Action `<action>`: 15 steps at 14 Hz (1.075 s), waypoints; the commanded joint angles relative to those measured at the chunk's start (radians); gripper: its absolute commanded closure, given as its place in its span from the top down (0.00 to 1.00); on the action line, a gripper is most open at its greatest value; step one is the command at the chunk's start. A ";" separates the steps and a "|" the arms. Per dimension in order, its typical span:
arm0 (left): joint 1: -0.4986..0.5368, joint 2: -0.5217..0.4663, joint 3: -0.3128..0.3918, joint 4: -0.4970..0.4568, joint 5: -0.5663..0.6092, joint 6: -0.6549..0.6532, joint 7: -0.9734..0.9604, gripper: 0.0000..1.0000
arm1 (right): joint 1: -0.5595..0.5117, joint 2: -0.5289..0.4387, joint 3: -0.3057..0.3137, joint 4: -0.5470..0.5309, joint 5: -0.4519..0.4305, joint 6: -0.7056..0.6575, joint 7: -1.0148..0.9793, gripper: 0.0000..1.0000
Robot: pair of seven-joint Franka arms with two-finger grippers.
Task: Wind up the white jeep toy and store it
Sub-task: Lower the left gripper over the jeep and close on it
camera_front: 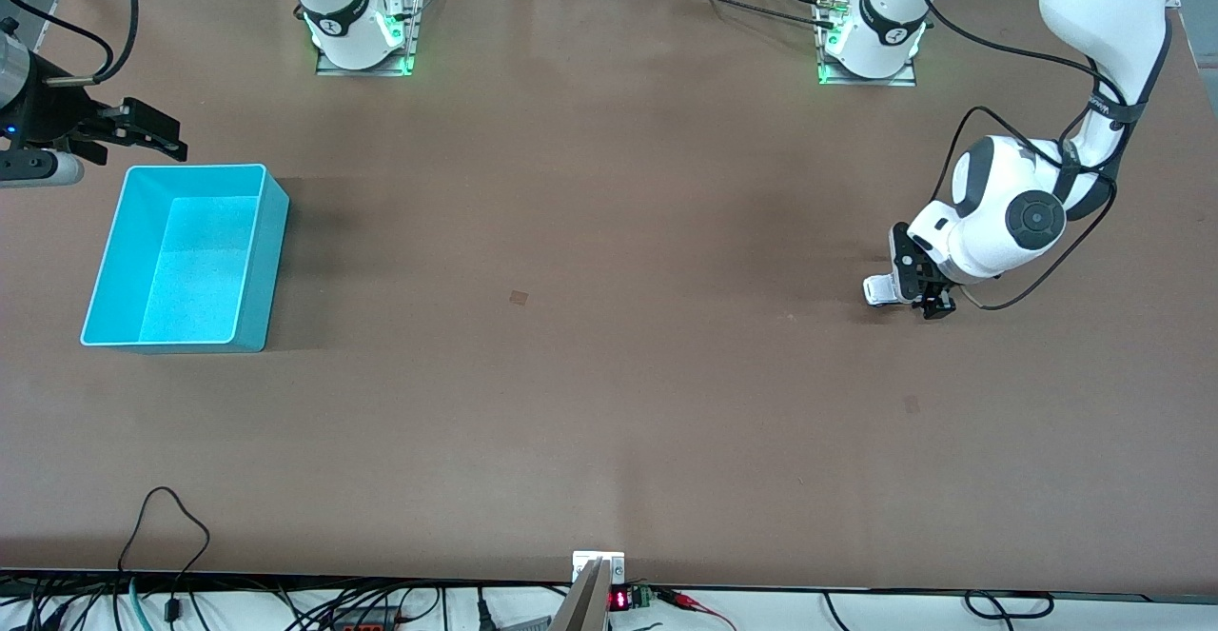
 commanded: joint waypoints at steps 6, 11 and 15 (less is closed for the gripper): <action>0.032 -0.004 -0.023 -0.002 0.023 0.027 0.082 0.33 | -0.008 0.004 0.006 0.018 0.018 -0.018 0.006 1.00; 0.026 -0.003 -0.034 0.038 0.016 0.026 0.033 0.27 | -0.006 0.004 0.006 0.018 0.018 -0.018 0.006 1.00; 0.022 0.028 -0.035 0.082 0.022 0.024 0.031 0.27 | -0.005 0.004 0.007 0.018 0.018 -0.016 0.006 1.00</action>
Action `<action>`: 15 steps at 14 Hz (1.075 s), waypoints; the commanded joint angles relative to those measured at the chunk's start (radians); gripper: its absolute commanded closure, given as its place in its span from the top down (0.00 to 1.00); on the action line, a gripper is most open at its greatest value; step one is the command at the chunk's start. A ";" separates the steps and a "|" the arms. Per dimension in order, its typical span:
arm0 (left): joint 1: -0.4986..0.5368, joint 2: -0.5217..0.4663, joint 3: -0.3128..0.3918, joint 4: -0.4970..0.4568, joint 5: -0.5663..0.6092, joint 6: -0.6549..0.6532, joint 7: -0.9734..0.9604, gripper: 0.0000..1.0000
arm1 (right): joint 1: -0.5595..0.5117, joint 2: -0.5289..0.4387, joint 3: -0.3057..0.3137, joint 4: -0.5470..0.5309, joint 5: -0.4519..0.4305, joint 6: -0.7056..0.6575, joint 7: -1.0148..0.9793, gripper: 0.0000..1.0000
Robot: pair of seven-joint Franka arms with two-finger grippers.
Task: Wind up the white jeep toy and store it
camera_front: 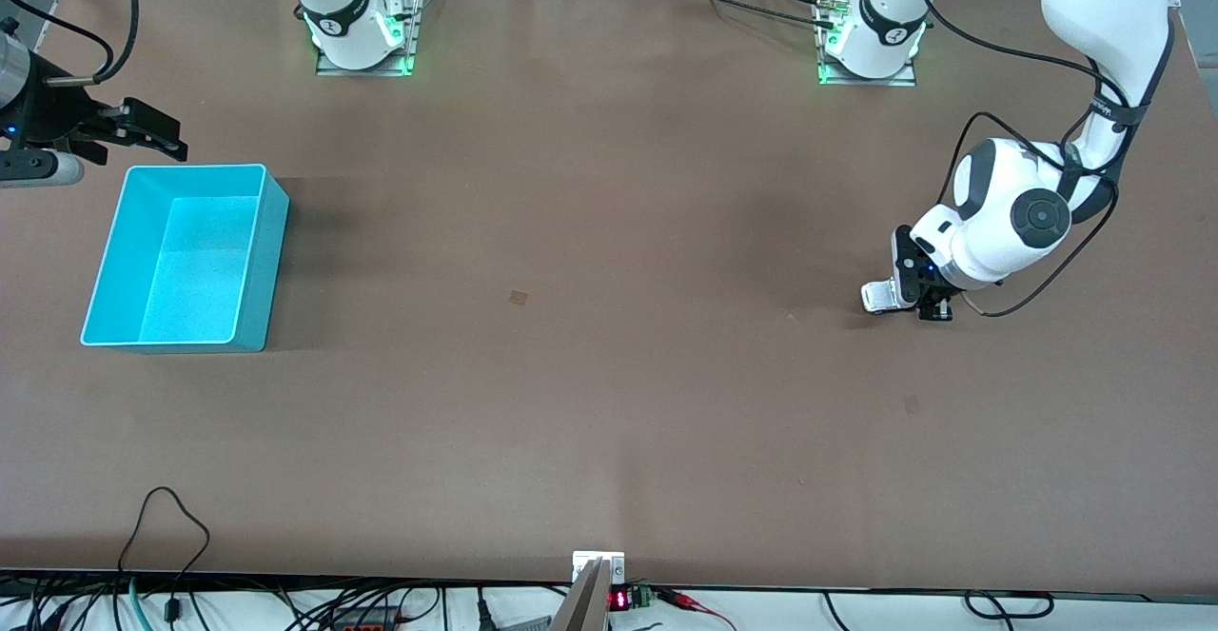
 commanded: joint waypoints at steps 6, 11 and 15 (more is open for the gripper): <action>0.002 0.064 -0.009 0.076 0.025 -0.008 -0.003 0.27 | -0.005 0.004 0.008 0.018 0.020 -0.016 0.006 1.00; 0.001 0.087 -0.009 0.083 0.081 -0.008 -0.007 0.26 | -0.006 0.006 0.008 0.018 0.020 -0.015 0.006 1.00; -0.002 0.092 -0.009 0.085 0.111 -0.009 -0.013 0.25 | -0.006 0.004 0.008 0.018 0.018 -0.016 0.006 1.00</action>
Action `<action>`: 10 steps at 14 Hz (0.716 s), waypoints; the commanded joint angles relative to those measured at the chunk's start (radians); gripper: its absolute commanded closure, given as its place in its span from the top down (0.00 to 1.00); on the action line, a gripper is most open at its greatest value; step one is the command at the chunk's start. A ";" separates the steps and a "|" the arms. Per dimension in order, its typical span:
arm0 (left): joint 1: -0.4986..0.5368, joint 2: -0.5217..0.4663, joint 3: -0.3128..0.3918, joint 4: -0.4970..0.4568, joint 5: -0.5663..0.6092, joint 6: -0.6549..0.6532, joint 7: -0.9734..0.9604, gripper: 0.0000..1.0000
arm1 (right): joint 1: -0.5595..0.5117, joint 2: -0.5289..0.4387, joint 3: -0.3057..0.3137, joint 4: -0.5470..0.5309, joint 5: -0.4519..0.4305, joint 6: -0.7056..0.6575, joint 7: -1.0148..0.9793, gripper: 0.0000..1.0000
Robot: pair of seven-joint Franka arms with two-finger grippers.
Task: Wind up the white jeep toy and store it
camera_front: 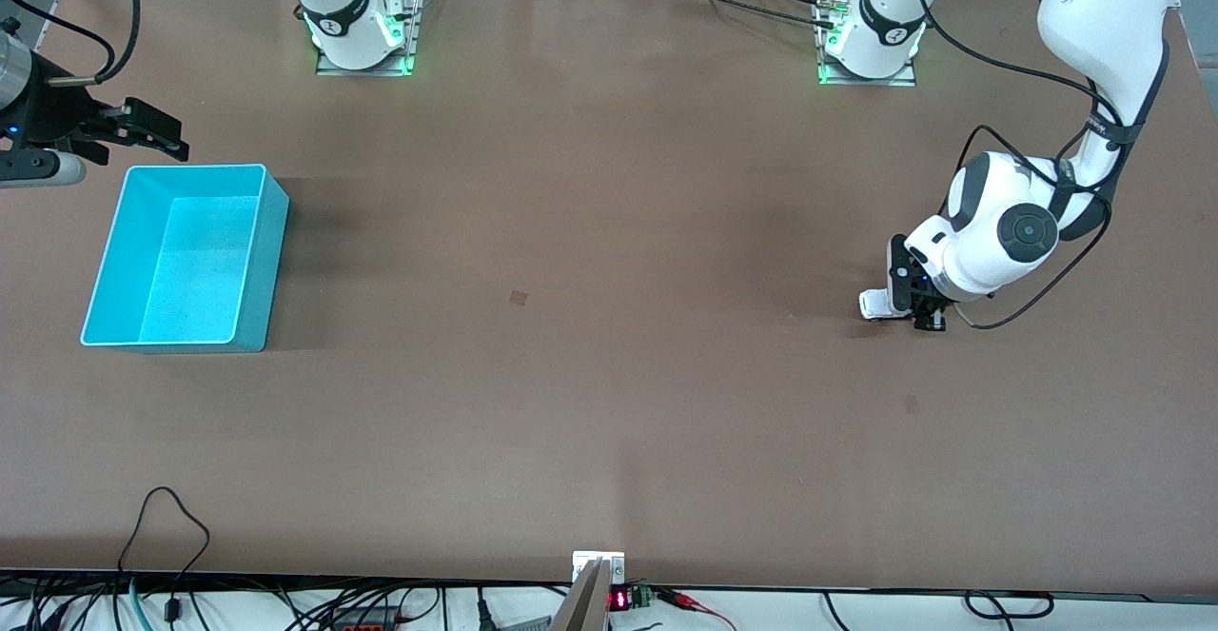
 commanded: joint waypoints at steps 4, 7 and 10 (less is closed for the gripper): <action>-0.003 0.050 -0.004 0.033 0.034 0.000 -0.010 0.25 | -0.005 0.006 0.007 0.018 0.017 -0.010 0.006 1.00; -0.003 0.053 -0.004 0.035 0.036 -0.001 -0.011 0.24 | 0.001 0.006 0.013 0.018 0.019 -0.012 0.006 1.00; -0.007 0.070 -0.002 0.061 0.037 -0.009 -0.011 0.24 | 0.019 0.007 0.013 0.018 0.019 -0.013 0.006 1.00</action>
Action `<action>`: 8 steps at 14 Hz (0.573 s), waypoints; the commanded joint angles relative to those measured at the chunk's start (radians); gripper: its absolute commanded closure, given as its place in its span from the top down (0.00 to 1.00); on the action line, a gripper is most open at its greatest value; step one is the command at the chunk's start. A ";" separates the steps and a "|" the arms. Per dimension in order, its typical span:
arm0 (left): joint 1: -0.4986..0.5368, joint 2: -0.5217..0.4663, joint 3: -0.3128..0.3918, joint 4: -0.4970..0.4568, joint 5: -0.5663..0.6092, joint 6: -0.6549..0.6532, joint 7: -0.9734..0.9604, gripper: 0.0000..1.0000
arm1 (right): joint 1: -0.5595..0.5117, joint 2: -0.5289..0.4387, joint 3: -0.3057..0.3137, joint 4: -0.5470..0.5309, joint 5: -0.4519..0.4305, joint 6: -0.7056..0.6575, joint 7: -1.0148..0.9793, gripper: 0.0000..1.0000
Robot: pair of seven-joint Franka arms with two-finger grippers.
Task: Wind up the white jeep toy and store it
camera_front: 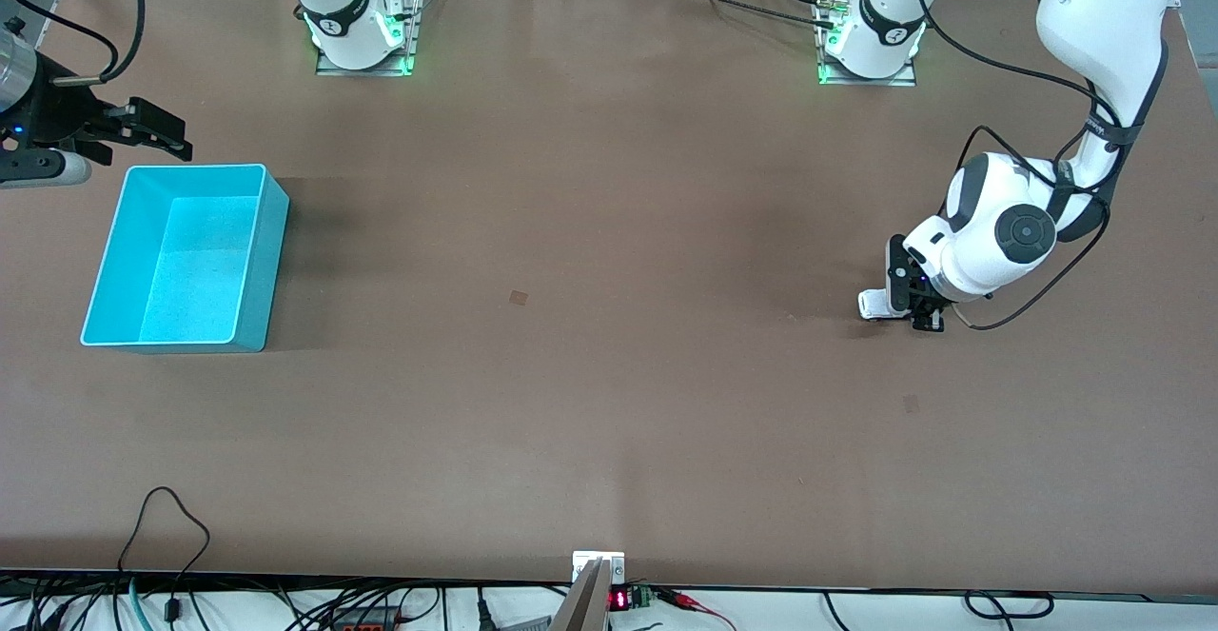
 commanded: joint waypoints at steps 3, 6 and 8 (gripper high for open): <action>-0.001 0.075 -0.002 0.055 0.041 0.005 -0.011 0.24 | 0.010 0.007 0.002 0.018 0.017 -0.012 0.006 1.00; 0.002 0.086 -0.002 0.057 0.041 0.007 -0.010 0.24 | 0.011 0.007 0.002 0.018 0.017 -0.007 0.006 1.00; 0.009 0.095 -0.002 0.061 0.041 0.007 -0.010 0.23 | 0.010 0.009 0.002 0.018 0.017 -0.009 0.006 1.00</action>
